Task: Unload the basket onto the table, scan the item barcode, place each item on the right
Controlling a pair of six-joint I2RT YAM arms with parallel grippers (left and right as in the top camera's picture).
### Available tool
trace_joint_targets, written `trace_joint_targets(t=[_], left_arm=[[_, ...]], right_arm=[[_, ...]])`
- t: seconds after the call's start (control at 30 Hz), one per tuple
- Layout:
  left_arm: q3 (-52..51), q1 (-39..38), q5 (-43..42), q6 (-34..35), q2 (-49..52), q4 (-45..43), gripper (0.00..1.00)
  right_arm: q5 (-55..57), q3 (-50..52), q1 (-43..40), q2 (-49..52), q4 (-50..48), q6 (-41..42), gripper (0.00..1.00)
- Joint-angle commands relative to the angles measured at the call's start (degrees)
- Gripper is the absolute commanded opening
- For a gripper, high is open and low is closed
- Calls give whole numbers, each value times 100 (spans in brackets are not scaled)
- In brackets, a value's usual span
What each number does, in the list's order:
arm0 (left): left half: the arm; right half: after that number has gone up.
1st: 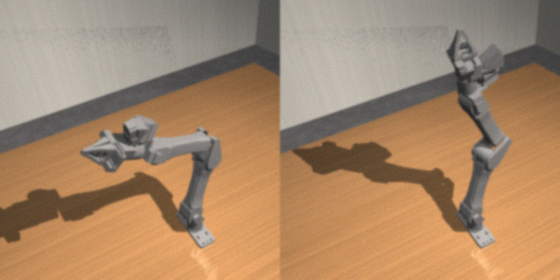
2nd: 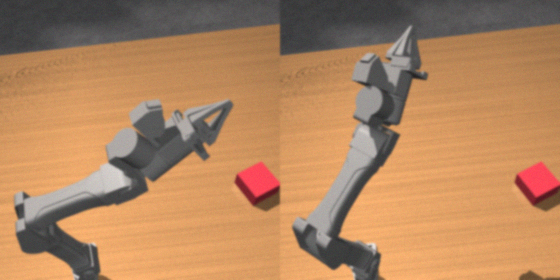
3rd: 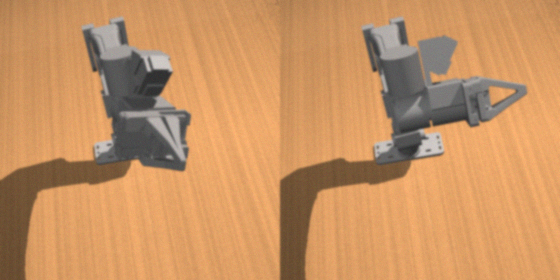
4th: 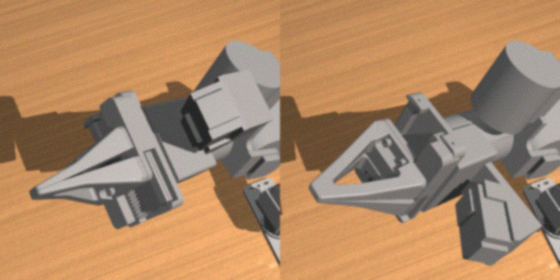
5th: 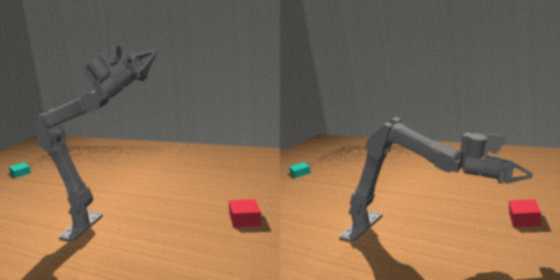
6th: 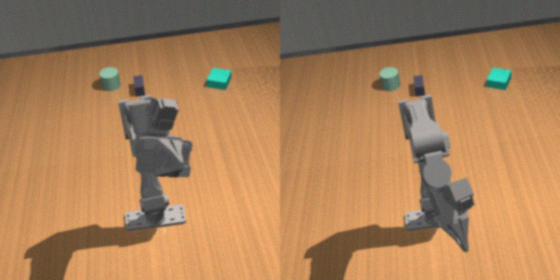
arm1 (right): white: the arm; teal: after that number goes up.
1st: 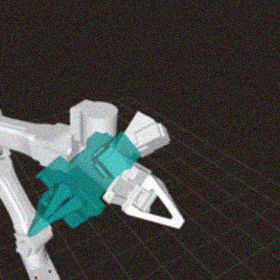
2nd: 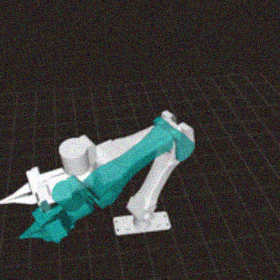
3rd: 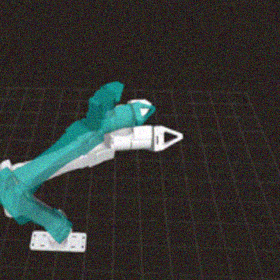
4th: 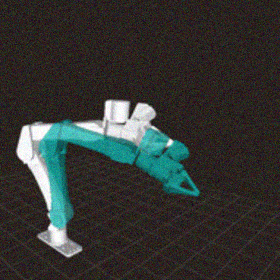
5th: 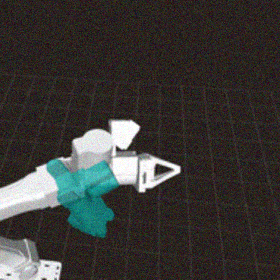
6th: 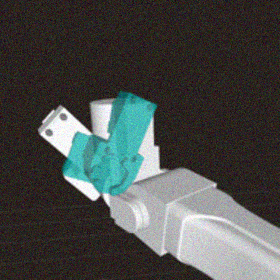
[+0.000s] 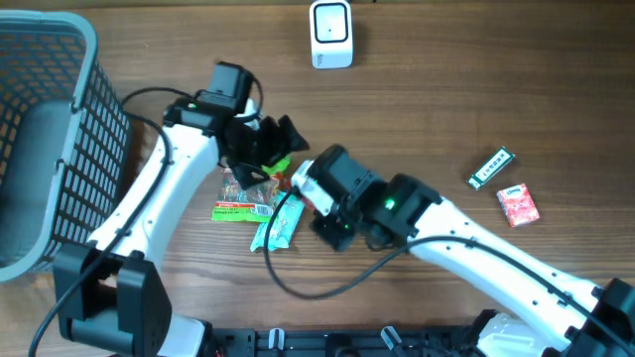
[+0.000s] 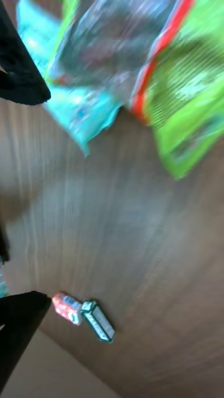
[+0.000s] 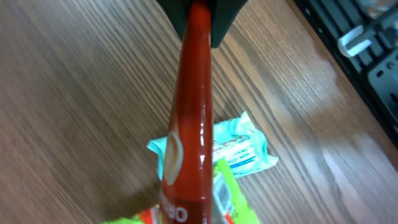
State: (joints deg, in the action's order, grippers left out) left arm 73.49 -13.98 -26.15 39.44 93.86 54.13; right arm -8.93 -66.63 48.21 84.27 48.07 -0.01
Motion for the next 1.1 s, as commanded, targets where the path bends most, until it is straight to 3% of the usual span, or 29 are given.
trace_joint_targets(t=[0.0, 0.17, 0.27, 0.53, 0.67, 0.83, 0.97, 1.07], left_arm=[[-7, 509, 140, -1222, -13, -59, 94], [-7, 1073, 138, -2323, -13, -216, 95], [-7, 1132, 138, -3032, -13, -363, 97], [-9, 1137, 922, -3320, -11, -376, 100], [-9, 1139, 1215, -3298, -11, -391, 100], [-9, 1222, 1279, -3073, -11, -732, 100], [-9, 1541, 1812, -2170, -11, -1023, 100], [-9, 1788, 1812, -2076, -11, -1021, 100]], right_arm=[[-1578, 0, -728, 48, 74, 81, 4], [-4509, 0, -2365, 50, 828, -835, 4], [-5646, 0, -2973, 50, 1379, -1513, 4], [-6570, 0, -3086, 50, 1937, -2092, 4], [-6500, 0, -3086, 50, 1862, -2100, 4], [-5383, 0, -3086, 52, 1690, -1897, 4], [-4356, 2, -3082, 61, 1211, -1174, 4], [-3088, -37, -3082, 59, 848, -72, 4]])
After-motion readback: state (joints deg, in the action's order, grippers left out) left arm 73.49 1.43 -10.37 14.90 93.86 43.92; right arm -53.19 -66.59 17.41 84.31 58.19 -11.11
